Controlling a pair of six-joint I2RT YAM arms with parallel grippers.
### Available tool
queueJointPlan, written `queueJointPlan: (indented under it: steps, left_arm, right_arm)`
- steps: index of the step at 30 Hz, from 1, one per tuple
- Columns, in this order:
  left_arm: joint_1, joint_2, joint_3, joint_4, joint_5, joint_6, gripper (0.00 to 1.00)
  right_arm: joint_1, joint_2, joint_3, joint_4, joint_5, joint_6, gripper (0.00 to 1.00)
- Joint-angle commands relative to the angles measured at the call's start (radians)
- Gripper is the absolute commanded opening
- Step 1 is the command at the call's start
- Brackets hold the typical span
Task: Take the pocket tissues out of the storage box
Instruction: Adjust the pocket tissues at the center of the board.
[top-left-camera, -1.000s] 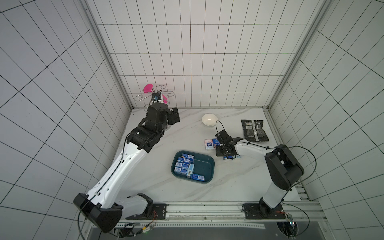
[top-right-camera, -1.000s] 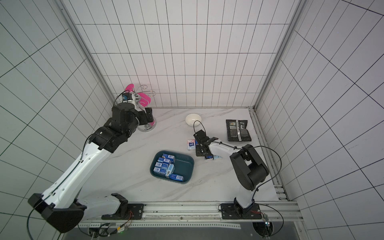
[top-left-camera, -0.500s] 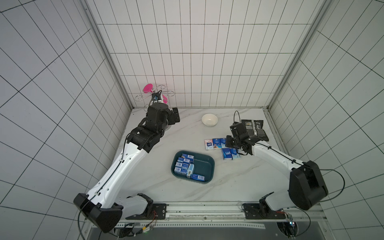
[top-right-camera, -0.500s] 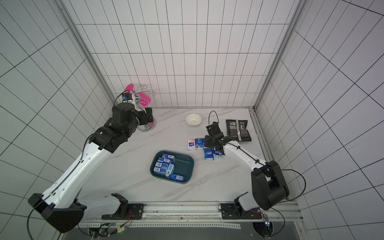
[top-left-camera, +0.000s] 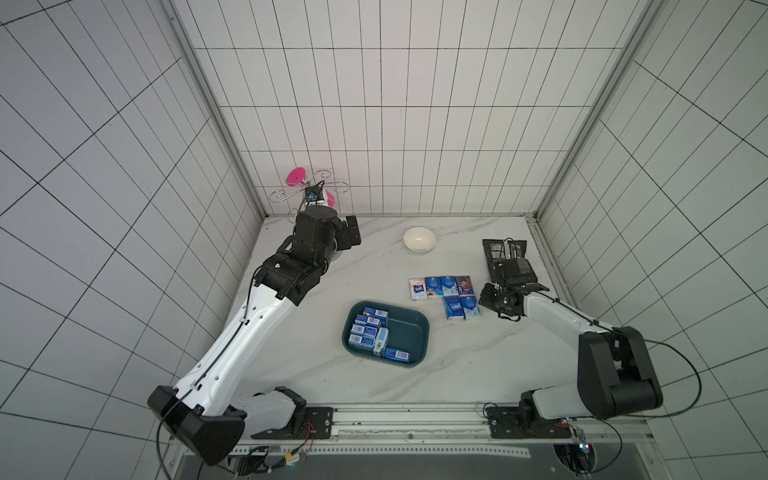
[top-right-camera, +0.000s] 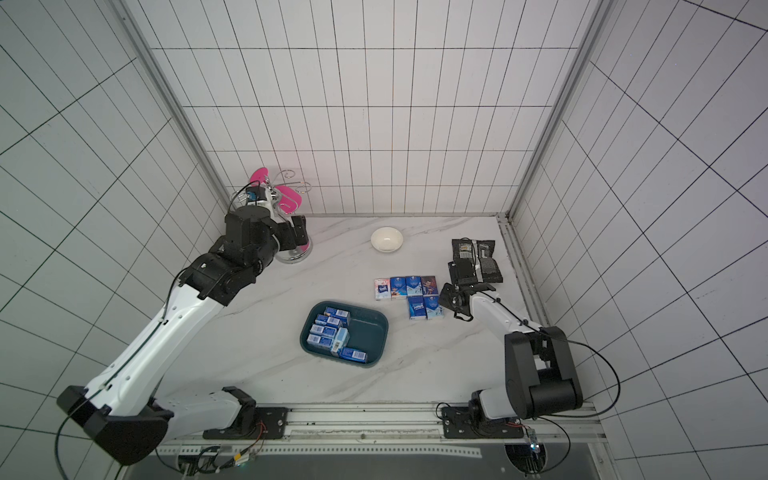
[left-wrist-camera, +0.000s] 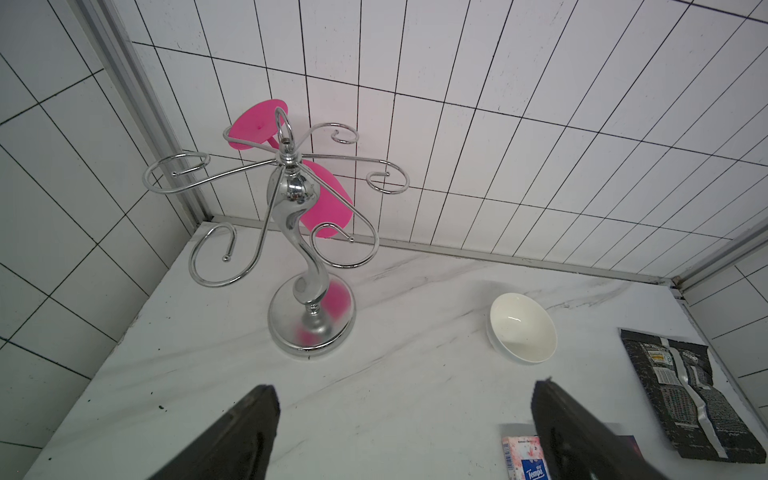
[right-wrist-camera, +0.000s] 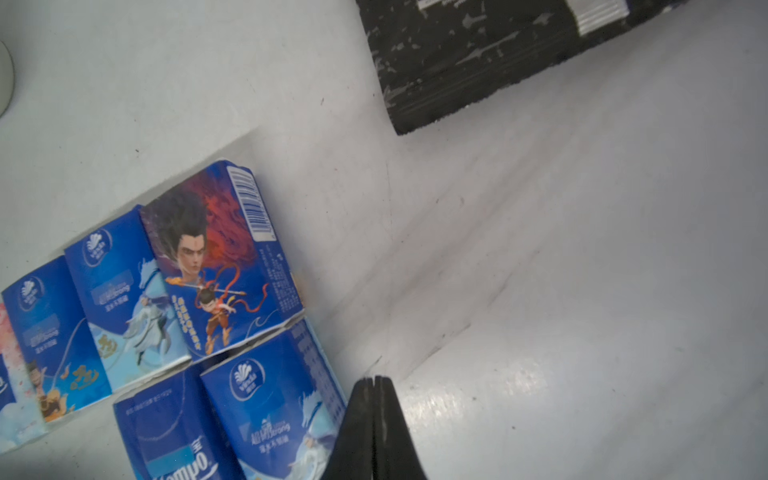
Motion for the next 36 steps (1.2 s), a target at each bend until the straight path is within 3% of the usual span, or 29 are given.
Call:
queueJointPlan:
  steps: [1, 36]
  left_arm:
    - [0.000, 0.010, 0.004, 0.018, 0.009, -0.006, 0.98]
    - [-0.006, 0.011, 0.013, 0.016, 0.006, -0.015, 0.98]
  right_arm:
    - [-0.010, 0.020, -0.032, 0.019, -0.023, 0.002, 0.05]
    - [0.006, 0.047, -0.053, 0.082, -0.109, 0.012, 0.06]
